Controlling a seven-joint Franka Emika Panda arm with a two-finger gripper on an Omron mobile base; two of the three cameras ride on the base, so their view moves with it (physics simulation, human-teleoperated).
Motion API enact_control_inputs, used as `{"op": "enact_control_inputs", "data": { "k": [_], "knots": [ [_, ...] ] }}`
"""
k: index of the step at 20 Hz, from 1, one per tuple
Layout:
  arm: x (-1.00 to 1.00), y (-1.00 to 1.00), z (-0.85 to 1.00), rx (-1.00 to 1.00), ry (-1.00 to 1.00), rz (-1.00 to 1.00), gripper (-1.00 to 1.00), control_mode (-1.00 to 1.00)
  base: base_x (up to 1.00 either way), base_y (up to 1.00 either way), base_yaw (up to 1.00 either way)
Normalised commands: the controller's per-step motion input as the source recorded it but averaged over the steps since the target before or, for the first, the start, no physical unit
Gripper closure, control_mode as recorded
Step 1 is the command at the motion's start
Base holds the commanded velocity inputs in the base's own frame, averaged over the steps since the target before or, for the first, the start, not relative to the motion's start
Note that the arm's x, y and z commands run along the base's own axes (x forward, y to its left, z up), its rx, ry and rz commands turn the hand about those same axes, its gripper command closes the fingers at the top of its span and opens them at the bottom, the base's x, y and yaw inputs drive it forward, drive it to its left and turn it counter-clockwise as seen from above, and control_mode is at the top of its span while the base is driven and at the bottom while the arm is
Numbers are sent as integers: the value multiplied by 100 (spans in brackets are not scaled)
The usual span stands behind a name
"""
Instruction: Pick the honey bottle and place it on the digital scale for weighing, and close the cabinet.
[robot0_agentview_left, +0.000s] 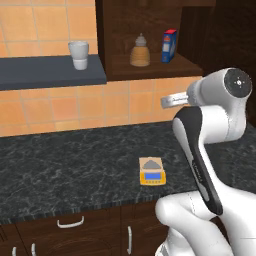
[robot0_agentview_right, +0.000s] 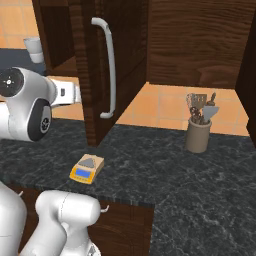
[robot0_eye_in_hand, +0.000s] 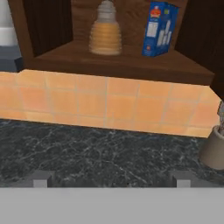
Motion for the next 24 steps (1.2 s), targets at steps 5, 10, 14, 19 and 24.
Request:
{"op": "enact_control_inputs", "data": {
  "k": [5,10,14,19,24],
  "knots": [
    [-7,0,48,0,-17,1,-100,-100,0,0,0],
    [-15,0,33,3,-23,5,-100,-100,0,0,0],
    [-9,5,50,3,-22,5,-100,-100,0,0,0],
    [0,0,62,0,-6,2,-100,-100,0,0,0],
    [7,0,44,0,6,0,-100,-100,0,0,0]
  ]
}}
